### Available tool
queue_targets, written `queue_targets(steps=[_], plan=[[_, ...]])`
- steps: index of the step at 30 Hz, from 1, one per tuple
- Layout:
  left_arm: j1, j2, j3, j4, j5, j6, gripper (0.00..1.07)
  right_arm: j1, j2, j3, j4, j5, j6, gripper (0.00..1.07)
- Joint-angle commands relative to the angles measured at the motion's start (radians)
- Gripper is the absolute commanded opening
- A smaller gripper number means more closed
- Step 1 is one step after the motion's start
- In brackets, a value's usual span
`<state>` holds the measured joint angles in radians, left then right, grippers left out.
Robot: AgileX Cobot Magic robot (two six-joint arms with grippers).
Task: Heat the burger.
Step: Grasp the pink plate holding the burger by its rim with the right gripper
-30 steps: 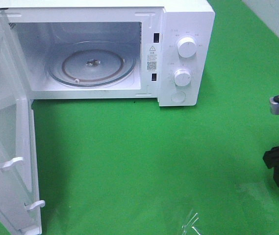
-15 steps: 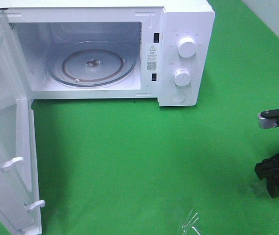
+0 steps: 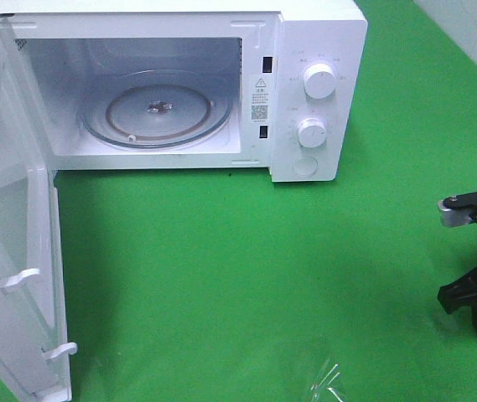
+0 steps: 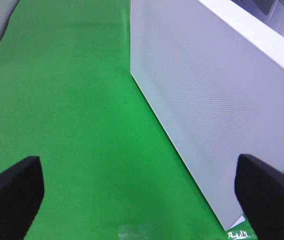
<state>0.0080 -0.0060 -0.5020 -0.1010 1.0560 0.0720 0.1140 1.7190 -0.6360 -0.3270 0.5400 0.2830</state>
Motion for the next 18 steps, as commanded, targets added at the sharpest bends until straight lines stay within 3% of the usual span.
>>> queue_targets(steps=[1,2,3,4,6,18], plan=[[0.000,-0.020,0.004,-0.002,-0.015,-0.002,0.96,-0.008,0.004,0.006,-0.057,-0.001,0.045,0.30],[0.000,-0.020,0.004,-0.002,-0.015,-0.002,0.96,-0.008,0.004,0.006,-0.082,-0.009,0.066,0.16],[0.000,-0.020,0.004,-0.002,-0.015,-0.002,0.96,-0.008,0.004,0.006,-0.082,-0.009,0.066,0.16],[0.000,-0.020,0.004,-0.002,-0.015,-0.002,0.96,-0.008,0.004,0.006,-0.084,-0.012,0.069,0.05],[0.000,-0.020,0.004,-0.002,-0.015,-0.002,0.96,-0.008,0.004,0.006,-0.079,-0.012,0.069,0.00],[0.000,-0.020,0.004,-0.002,-0.015,-0.002,0.96,-0.004,0.003,-0.004,-0.077,0.005,0.111,0.00]])
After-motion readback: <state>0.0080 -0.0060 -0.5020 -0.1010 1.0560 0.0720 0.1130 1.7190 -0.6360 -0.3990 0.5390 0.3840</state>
